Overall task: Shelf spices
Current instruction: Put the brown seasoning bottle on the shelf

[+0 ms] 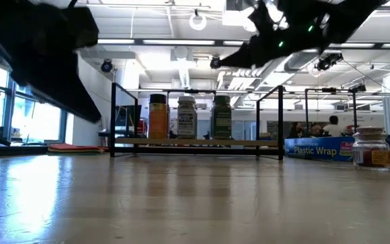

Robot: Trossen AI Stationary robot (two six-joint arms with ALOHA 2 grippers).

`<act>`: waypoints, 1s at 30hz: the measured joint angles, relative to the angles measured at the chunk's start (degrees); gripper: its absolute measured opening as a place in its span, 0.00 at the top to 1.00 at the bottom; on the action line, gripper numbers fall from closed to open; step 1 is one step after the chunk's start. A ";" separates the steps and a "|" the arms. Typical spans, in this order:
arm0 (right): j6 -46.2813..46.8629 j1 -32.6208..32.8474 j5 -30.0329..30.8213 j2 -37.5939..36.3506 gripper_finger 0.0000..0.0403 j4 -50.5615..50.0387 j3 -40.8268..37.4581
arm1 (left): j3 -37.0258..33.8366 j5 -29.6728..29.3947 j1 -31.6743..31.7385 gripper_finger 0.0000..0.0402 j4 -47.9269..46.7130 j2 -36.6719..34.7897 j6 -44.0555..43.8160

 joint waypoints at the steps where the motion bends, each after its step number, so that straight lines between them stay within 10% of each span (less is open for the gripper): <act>1: -0.06 2.07 2.33 -2.23 0.31 -2.69 0.00 | 1.07 1.04 0.00 0.96 -2.82 -1.60 0.87; 12: 6.61 27.09 21.01 -20.53 0.31 -29.28 0.00 | 22.90 22.69 -5.94 0.96 -48.20 -11.89 5.94; 20: 12.05 34.14 36.08 -17.77 0.31 -34.88 -0.07 | 20.46 30.13 -10.46 0.84 -49.35 -9.89 -4.97; 30: 21.23 34.55 36.48 -12.68 0.31 -34.69 -0.07 | 14.79 28.20 -12.16 0.40 -36.66 -2.13 0.24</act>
